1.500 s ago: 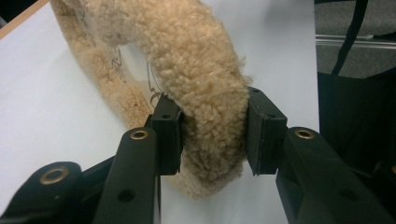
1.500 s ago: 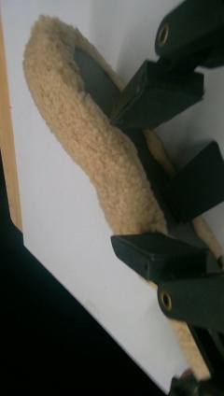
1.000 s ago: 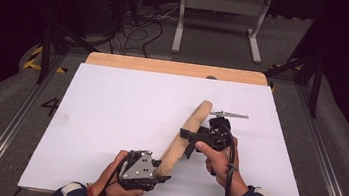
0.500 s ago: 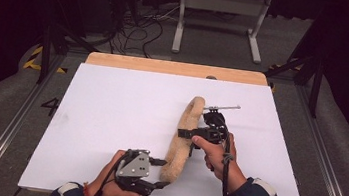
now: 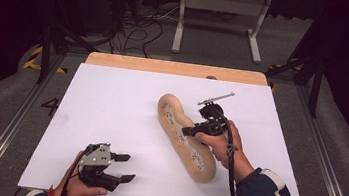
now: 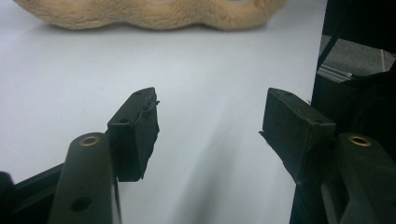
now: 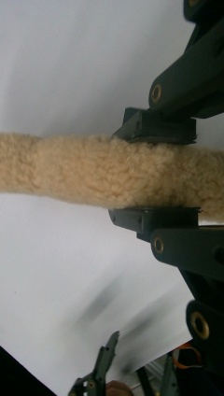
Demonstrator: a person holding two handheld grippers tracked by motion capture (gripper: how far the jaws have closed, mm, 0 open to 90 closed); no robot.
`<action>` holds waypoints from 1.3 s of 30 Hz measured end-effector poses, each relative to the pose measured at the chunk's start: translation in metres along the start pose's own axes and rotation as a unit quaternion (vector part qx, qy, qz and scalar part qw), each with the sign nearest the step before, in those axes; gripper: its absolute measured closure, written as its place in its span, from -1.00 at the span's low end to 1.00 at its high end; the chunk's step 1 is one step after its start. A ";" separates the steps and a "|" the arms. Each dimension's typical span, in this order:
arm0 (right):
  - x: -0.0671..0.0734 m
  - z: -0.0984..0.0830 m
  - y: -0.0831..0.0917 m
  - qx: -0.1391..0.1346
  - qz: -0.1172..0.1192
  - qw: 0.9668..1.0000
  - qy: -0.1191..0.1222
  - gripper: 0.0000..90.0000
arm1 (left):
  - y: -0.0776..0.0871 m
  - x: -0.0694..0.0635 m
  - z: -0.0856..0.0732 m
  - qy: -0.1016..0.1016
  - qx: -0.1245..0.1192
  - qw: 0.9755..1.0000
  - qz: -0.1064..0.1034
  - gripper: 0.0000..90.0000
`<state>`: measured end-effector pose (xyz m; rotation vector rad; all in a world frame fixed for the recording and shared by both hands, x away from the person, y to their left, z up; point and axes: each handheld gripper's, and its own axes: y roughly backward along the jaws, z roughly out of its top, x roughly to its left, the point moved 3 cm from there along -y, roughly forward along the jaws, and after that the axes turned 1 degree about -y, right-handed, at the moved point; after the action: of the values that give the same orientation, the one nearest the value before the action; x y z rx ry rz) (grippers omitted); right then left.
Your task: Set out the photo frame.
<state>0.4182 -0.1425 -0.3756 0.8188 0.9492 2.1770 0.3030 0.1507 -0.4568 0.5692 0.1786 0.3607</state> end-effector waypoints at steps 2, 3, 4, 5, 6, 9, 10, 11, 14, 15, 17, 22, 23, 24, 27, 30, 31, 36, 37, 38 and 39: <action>0.003 0.004 0.003 0.002 -0.004 1.000 0.025 0.48 | 0.004 0.002 -0.002 0.002 -0.003 1.000 0.003 -0.20; 0.004 0.005 0.004 0.001 0.003 0.999 0.032 0.48 | 0.005 0.002 -0.002 0.004 -0.004 1.000 0.005 -0.20; 0.004 0.006 0.006 0.004 0.014 0.999 0.034 0.48 | 0.007 0.003 -0.003 0.005 -0.002 1.000 0.005 -0.20; 0.005 0.006 0.006 0.012 0.022 0.999 0.042 0.48 | 0.007 0.003 -0.003 0.005 -0.005 1.000 0.003 -0.20; 0.006 0.006 0.006 0.020 0.031 0.998 0.053 0.48 | 0.007 0.004 -0.003 0.006 -0.005 1.000 0.003 -0.20; 0.008 0.004 0.003 0.026 0.056 0.995 0.078 0.48 | 0.006 0.002 -0.002 0.001 -0.002 1.000 -0.002 -0.22; 0.008 0.002 0.001 0.029 0.063 0.994 0.083 0.48 | 0.006 0.002 -0.002 -0.001 0.000 1.000 -0.001 -0.22; 0.008 0.000 -0.002 0.034 0.074 0.993 0.089 0.48 | 0.005 0.002 -0.002 -0.002 0.000 1.000 0.001 -0.22; 0.007 -0.002 -0.005 0.040 0.081 0.990 0.104 0.47 | 0.004 0.005 -0.002 0.000 0.003 1.000 0.008 -0.25; 0.006 -0.002 -0.005 0.040 0.084 0.990 0.109 0.46 | 0.003 0.008 -0.002 0.002 0.006 1.000 0.014 -0.27; 0.003 -0.002 -0.005 0.037 0.083 0.989 0.115 0.44 | 0.001 0.013 -0.002 0.009 0.007 1.000 0.022 -0.30; -0.001 -0.003 -0.003 0.021 0.060 0.989 0.133 0.32 | -0.008 0.029 0.000 0.005 0.025 0.998 0.061 -0.41; -0.002 -0.003 -0.002 0.017 0.060 0.990 0.130 0.23 | -0.010 0.033 0.001 0.008 0.027 0.997 0.068 -0.47; -0.003 -0.004 0.000 0.012 0.054 0.990 0.130 0.20 | -0.011 0.037 0.002 0.009 0.025 0.997 0.073 -0.49; -0.004 -0.005 0.006 0.000 0.044 0.989 0.139 0.15 | -0.013 0.050 0.006 0.016 0.015 0.996 0.085 -0.53; -0.004 -0.011 0.012 -0.008 0.029 0.988 0.148 0.06 | -0.014 0.062 0.013 0.025 0.003 0.996 0.089 -0.59; -0.003 -0.013 0.015 -0.012 0.021 0.988 0.150 0.03 | -0.014 0.062 0.013 0.025 0.003 0.996 0.089 -0.59; 0.001 -0.025 0.027 -0.039 -0.014 0.986 0.164 -0.06 | -0.022 0.079 0.024 0.022 -0.001 0.995 0.096 -0.60; 0.002 -0.028 0.029 -0.045 -0.023 0.985 0.168 -0.06 | -0.026 0.083 0.026 0.019 0.000 0.995 0.094 -0.60; 0.003 -0.033 0.035 -0.058 -0.036 0.983 0.170 -0.10 | -0.031 0.086 0.028 0.017 0.002 0.995 0.094 -0.61; 0.003 -0.040 0.040 -0.068 -0.039 0.983 0.165 -0.13 | -0.034 0.088 0.030 0.015 0.003 0.995 0.095 -0.61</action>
<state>0.3759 -0.1783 -0.3653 0.3546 0.9582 2.3204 0.4019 0.1433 -0.4565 0.5893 0.1544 0.5534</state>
